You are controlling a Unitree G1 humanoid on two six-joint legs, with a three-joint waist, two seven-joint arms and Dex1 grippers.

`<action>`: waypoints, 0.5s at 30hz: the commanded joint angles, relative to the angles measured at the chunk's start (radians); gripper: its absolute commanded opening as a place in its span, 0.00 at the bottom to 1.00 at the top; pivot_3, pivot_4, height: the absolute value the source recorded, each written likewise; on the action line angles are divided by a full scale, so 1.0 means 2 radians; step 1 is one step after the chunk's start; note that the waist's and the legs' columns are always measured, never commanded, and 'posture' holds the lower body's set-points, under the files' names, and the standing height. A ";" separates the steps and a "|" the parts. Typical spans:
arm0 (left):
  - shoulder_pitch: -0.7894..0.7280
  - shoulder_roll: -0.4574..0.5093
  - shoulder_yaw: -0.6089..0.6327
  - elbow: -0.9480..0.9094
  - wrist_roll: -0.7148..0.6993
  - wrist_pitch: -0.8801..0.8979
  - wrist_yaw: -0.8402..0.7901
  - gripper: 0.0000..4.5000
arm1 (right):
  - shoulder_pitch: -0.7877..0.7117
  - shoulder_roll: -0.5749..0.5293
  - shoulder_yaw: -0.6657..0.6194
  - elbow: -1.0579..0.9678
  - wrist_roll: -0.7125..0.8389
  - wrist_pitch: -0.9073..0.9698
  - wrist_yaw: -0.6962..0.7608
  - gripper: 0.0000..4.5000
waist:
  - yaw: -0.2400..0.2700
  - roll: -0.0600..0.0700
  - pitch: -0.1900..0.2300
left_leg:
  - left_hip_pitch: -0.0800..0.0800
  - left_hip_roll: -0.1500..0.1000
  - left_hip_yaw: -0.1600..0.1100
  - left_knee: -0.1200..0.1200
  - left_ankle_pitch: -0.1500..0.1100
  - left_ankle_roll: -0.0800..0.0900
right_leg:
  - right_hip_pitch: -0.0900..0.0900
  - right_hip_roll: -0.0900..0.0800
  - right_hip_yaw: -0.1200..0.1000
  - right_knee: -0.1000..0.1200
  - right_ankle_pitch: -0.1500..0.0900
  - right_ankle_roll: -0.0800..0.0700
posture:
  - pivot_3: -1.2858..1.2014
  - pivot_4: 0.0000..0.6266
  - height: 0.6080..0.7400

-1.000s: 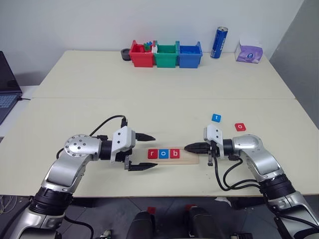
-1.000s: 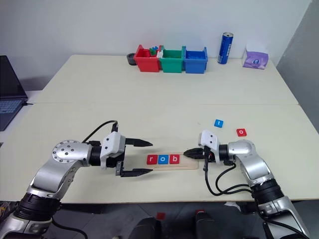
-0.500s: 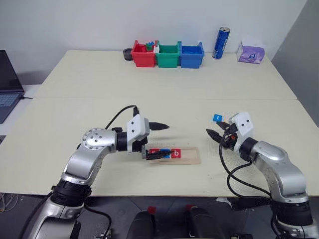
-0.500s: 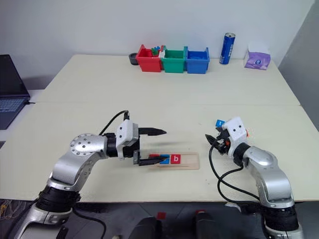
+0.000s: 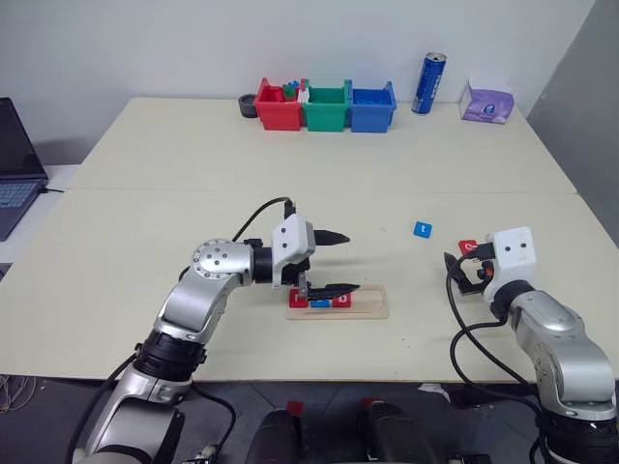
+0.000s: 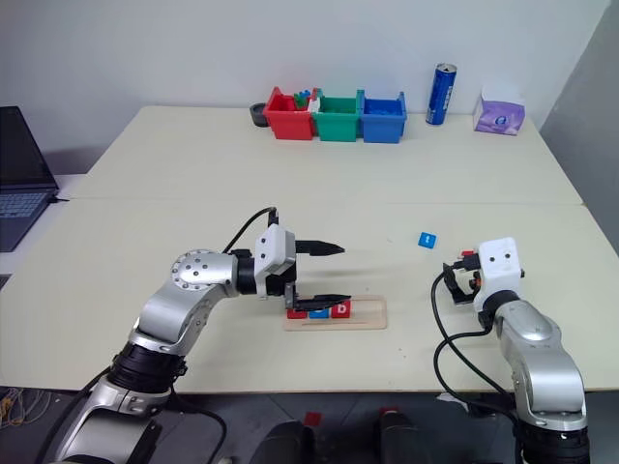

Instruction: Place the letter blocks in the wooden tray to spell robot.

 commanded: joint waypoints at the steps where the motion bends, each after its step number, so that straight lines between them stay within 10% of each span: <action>1: -0.009 -0.009 -0.008 -0.010 0.006 -0.001 0.010 1.00 | -0.018 0.007 -0.023 0.021 -0.004 -0.019 -0.021 1.00 | -0.001 0.000 0.000 | 0.000 0.000 0.000 0.000 0.000 0.000 | 0.000 0.000 0.000 0.000 0.000 0.000 | 0.52 0.24 1.00; 15: -0.021 -0.024 -0.015 -0.013 0.013 0.006 0.024 1.00 | -0.064 0.006 -0.006 0.150 -0.004 -0.091 -0.006 1.00 | -0.001 0.000 0.000 | 0.000 0.000 0.000 0.000 0.000 0.000 | 0.000 0.000 0.000 0.000 0.000 0.000 | 0.52 0.24 1.00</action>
